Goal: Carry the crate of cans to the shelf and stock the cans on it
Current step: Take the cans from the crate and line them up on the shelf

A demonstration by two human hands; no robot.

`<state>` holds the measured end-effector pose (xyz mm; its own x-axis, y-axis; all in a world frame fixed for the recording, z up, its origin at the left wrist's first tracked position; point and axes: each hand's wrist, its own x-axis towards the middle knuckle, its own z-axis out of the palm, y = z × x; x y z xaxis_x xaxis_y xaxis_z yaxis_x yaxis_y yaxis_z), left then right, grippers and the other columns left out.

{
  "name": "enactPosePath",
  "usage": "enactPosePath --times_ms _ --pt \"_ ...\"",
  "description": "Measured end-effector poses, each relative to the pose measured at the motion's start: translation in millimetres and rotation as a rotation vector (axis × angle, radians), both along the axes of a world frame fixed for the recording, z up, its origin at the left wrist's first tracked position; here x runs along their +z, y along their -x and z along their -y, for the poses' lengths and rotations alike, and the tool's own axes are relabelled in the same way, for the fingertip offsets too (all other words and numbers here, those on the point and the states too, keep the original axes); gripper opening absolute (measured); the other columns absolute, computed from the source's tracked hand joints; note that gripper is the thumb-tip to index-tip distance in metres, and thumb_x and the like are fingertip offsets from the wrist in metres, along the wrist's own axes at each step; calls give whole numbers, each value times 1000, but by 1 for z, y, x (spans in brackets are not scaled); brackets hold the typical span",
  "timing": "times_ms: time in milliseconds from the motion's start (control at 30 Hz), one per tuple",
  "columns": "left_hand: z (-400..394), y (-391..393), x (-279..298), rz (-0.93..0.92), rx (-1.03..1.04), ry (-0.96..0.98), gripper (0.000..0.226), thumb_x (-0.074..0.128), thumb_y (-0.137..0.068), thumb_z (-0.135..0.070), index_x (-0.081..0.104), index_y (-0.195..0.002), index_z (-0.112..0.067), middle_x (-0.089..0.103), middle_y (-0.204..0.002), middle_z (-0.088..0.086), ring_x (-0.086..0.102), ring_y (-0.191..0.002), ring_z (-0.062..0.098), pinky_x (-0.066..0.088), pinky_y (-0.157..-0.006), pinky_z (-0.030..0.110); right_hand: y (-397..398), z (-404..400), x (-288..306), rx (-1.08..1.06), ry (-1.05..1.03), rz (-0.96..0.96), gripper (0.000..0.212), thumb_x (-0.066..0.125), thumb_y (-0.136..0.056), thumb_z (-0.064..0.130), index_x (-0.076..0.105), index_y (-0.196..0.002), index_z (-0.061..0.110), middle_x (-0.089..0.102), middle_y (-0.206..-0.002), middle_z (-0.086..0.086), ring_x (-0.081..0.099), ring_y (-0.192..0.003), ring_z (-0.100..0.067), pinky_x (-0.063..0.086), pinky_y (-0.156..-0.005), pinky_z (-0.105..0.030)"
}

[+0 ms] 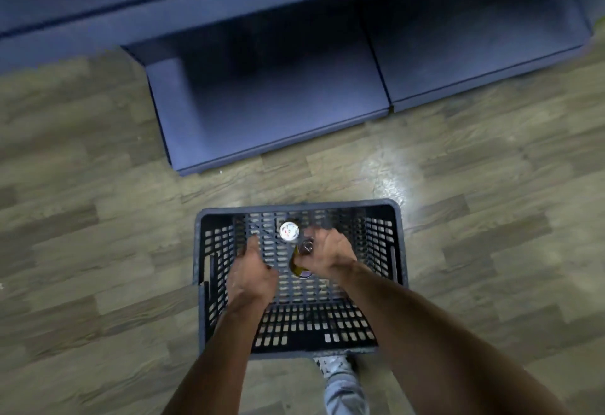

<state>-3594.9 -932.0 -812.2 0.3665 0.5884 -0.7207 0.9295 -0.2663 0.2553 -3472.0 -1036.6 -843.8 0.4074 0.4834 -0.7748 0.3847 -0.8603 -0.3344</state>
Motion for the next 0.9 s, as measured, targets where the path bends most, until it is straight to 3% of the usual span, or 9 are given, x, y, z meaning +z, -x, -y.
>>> enactPosePath --times_ms 67,133,200,367,467,567,667,767,900 --pt "-13 -19 34 12 -2 22 62 66 -87 -20 38 -142 -31 69 -100 -2 61 -73 12 48 -59 22 -12 -14 46 73 -92 51 57 69 -79 53 60 -128 27 72 -112 -8 66 -106 -26 52 -90 -33" --pt "-21 -33 72 65 18 75 64 65 -85 -17 41 -142 -32 68 -115 0 66 -97 21 54 -81 30 -27 -27 98 83 -200 88 54 66 -79 52 63 -127 26 74 -104 -10 67 -104 -29 51 -88 -35" --pt "-26 -45 115 139 23 162 56 67 -83 -17 47 -134 -33 68 -114 -2 65 -105 22 49 -84 26 -45 -41 152 27 -326 132 44 62 -76 51 69 -110 24 74 -90 -9 67 -96 -31 52 -79 -35" --pt "-34 -84 245 451 150 242 58 84 -65 -7 59 -114 -24 69 -101 -5 66 -95 16 52 -79 27 -90 -64 300 -62 -442 341 37 56 -71 55 65 -84 21 70 -78 -6 64 -85 -32 48 -68 -33" --pt "-37 -120 349 607 285 301 52 83 -55 -6 65 -102 -19 73 -91 -3 65 -82 13 48 -68 21 -116 -68 399 -173 -545 357 50 51 -69 65 68 -89 23 72 -86 -2 65 -90 -26 53 -78 -34" --pt "-42 -155 457 771 319 401 48 73 -48 -11 69 -95 -13 70 -78 -2 60 -73 13 43 -62 21 -139 -68 497 -456 -770 293 52 49 -79 69 74 -95 26 74 -94 7 65 -95 -15 49 -86 -27" --pt "-53 -184 547 893 332 444 39 66 -52 -19 69 -91 -15 69 -76 2 59 -74 18 42 -63 26 -159 -77 590 -755 -917 50 42 52 -95 53 61 -70 21 64 -75 7 62 -81 -16 48 -77 -23" --pt "-58 -213 612 1047 402 435 32 57 -64 -27 62 -90 -10 64 -72 8 57 -60 14 42 -52 21 -185 -98 649 -843 -1015 -70 43 57 -86 65 65 -83 24 67 -96 -2 66 -94 -19 53 -92 -40" --pt "-57 -242 658 1155 464 407 22 41 -94 -23 59 -92 -11 66 -69 4 56 -61 14 39 -57 27 -215 -115 681 -864 -1095 -72 49 63 -72 68 74 -87 22 73 -95 -6 71 -92 -25 59 -84 -48"
